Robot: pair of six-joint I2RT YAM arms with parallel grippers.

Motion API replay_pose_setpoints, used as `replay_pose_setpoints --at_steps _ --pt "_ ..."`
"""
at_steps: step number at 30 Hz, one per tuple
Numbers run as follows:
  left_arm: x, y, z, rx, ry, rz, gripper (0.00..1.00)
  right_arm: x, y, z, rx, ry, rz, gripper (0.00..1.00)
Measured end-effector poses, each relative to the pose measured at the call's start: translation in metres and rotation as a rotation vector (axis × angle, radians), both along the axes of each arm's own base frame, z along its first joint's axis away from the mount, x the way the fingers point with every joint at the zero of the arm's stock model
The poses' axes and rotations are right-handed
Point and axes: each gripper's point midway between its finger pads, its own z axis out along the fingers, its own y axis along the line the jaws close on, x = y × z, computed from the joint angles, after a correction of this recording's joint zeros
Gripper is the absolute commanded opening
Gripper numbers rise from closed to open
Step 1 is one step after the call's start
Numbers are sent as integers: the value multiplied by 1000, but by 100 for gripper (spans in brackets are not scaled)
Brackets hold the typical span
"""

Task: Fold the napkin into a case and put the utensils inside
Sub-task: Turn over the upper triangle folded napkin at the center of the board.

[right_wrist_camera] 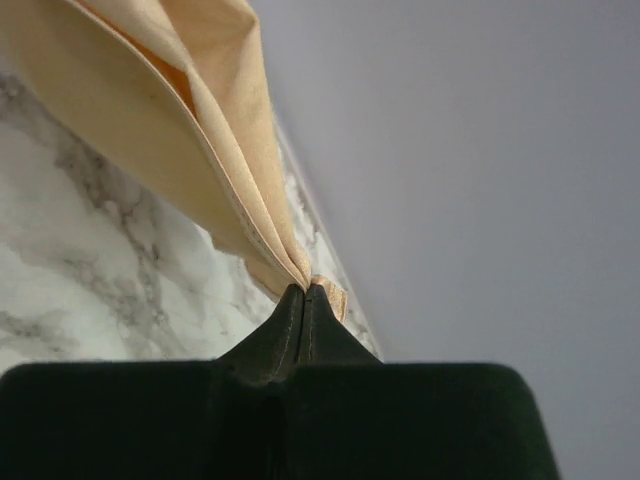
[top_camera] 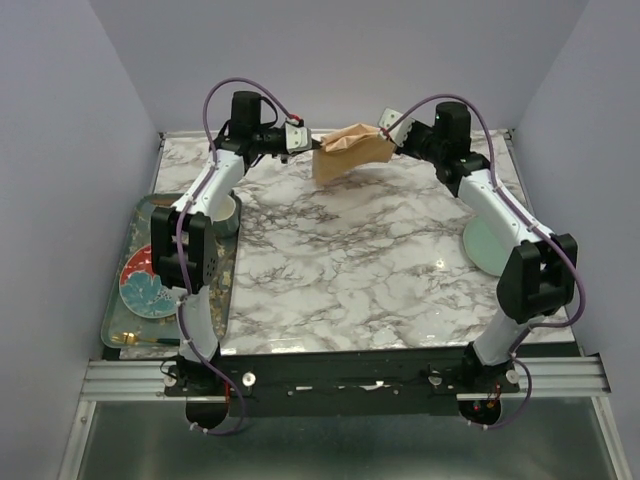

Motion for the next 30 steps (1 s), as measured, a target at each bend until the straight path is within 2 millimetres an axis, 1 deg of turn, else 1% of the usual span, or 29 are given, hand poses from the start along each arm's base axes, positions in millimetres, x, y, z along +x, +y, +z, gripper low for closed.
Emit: replay_pose_setpoints --at_steps 1,2,4,5,6,8,9,10,13,14,15,16,18,21,24,28,29,30 --pt "-1 0 -2 4 -4 -2 0 -3 0 -6 -3 1 6 1" --pt "-6 2 -9 14 0 -7 0 -13 -1 -19 -13 18 17 1" --pt "-21 5 -28 40 34 -19 0 -26 -2 -39 -30 49 36 1" --pt "-32 8 -42 59 56 -29 0 -41 -3 -58 -43 83 50 1" --pt "-39 9 -50 72 63 -38 0 -54 -1 -74 -57 112 72 1" --pt "-71 14 -81 128 116 -83 0 -71 3 -93 -76 139 105 1" --pt "-89 16 -97 155 145 -109 0 -89 7 -107 -94 160 134 1" --pt "-98 17 -104 167 158 -124 0 -104 10 -120 -111 182 161 0" --pt "-145 22 -133 220 222 -193 0 -146 20 -148 -151 218 242 0" --pt "-161 24 -141 233 246 -213 0 -157 23 -153 -160 223 267 1" --pt "-170 24 -145 241 251 -227 0 -166 26 -157 -167 221 285 1" --pt "-184 24 -149 251 262 -247 0 -177 27 -162 -178 224 307 0" --pt "-206 24 -154 267 272 -283 0 -193 29 -169 -192 222 338 1" --pt "-234 23 -162 303 259 -335 0 -219 31 -184 -222 231 391 1" --pt "-255 25 -170 339 240 -379 0 -239 33 -197 -248 239 439 1" --pt "-265 25 -177 383 208 -414 0 -257 39 -204 -270 238 493 1" --pt "-269 26 -179 397 198 -425 0 -260 40 -205 -277 234 506 5" --pt "-272 27 -182 409 189 -433 2 -265 42 -206 -284 230 520 12"
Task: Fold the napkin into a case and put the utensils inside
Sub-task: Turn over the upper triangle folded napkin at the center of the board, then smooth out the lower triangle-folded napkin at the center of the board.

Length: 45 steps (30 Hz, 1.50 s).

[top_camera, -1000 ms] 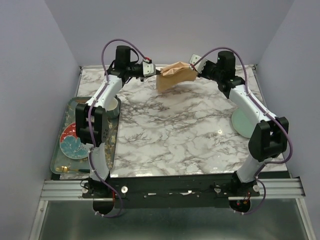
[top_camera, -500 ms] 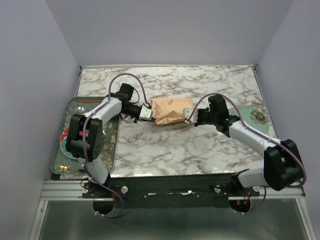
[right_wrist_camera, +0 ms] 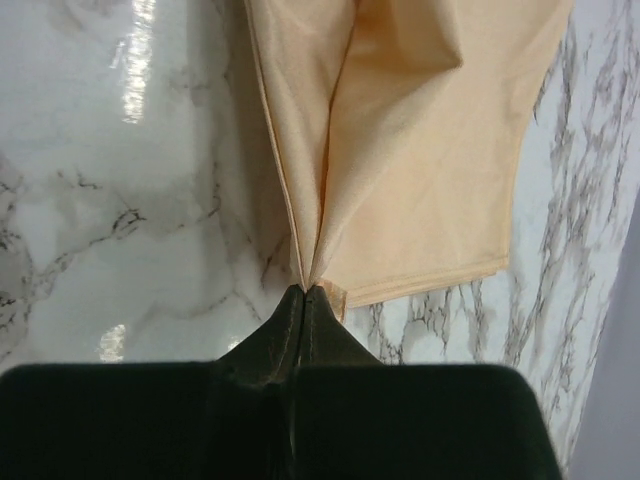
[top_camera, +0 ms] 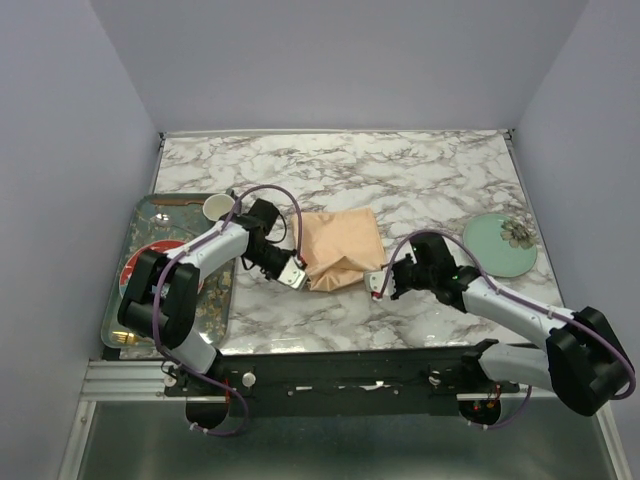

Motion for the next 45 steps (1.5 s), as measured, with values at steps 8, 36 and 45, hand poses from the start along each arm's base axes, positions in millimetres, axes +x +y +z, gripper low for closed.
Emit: replay_pose_setpoints --at_steps 8,36,45 --pt "-34 17 -19 81 -72 -92 48 -32 0 -6 -35 -11 99 71" --pt "-9 -20 -3 248 195 554 42 15 -26 17 225 1076 -850 55" --pt "-1 -18 -23 313 178 650 44 2 -19 -16 189 1332 -1036 58"
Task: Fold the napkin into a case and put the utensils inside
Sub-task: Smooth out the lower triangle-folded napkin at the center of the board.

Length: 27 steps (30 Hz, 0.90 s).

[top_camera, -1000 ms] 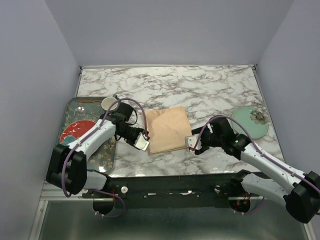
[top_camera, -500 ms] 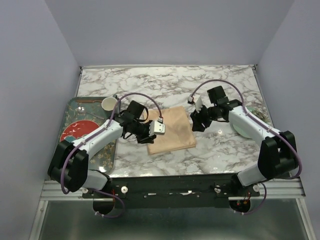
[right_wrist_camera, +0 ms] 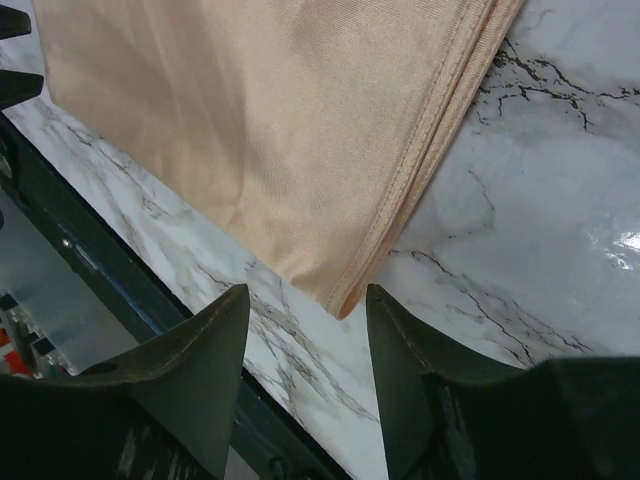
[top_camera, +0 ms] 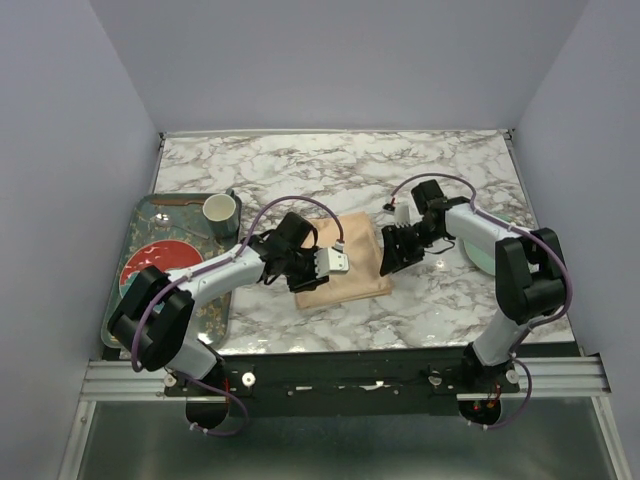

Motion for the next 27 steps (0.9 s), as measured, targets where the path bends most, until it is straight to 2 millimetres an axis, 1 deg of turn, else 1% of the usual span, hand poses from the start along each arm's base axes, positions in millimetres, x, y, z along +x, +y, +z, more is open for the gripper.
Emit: replay_pose_setpoints --at_steps 8,11,12,14,15,17,18,20,21,24,27 --pt "5 2 0 9 -10 37 44 -3 1 -8 -11 74 -53 56" --pt "6 3 1 13 -15 49 44 -5 1 -15 -22 106 -64 50" --pt "7 3 1 14 -20 53 44 -7 0 -18 -27 117 -66 44" --pt "10 4 3 15 -30 64 44 -9 -1 -22 -34 133 -70 38" --pt "10 4 4 12 -33 69 44 -10 -1 -23 -36 136 -71 31" --pt "11 3 8 0 -41 82 44 -11 -2 -23 -38 140 -72 26" --pt "12 3 10 -3 -42 85 44 -11 -2 -23 -38 141 -73 16" --pt "12 3 14 -11 -47 97 44 -12 -2 -23 -39 144 -72 10" --pt "13 3 16 -15 -52 101 44 -12 -2 -23 -38 142 -70 1" --pt "14 3 20 -22 -61 113 44 -16 0 -16 -26 154 -73 1" --pt "12 5 22 -29 -63 125 44 -18 2 -4 0 155 -83 1"
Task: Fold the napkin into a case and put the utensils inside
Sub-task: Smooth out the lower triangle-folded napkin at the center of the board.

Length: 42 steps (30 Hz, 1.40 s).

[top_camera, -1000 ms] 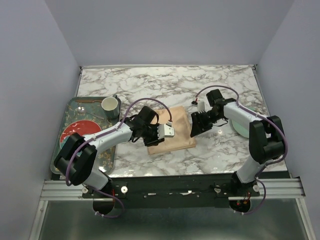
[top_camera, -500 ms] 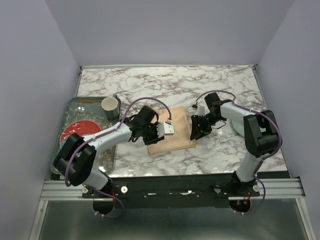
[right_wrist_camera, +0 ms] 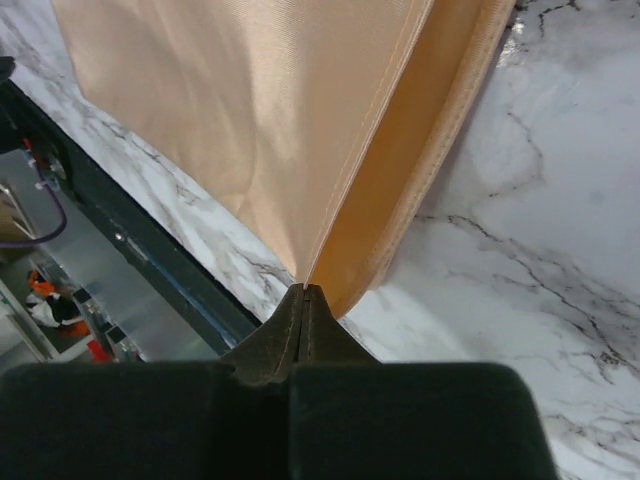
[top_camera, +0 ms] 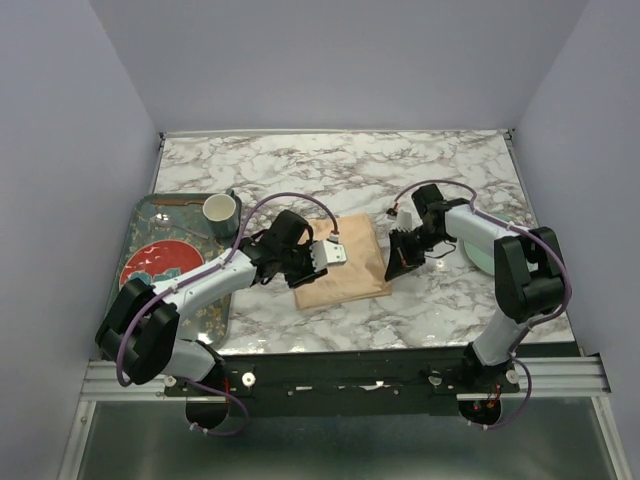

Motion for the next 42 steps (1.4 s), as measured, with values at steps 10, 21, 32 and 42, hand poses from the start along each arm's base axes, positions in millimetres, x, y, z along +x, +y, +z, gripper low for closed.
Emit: replay_pose_setpoints --at_steps 10,21,32,42 --pt "-4 8 -7 13 42 34 44 -9 -1 -9 -6 62 -15 5" --pt "19 34 -10 0 165 225 46 -12 -10 -36 -85 116 -20 37" --pt "65 30 51 -183 231 430 75 11 -9 7 -61 -79 55 89" --pt "115 25 124 -506 310 676 82 27 18 73 151 -304 111 63"
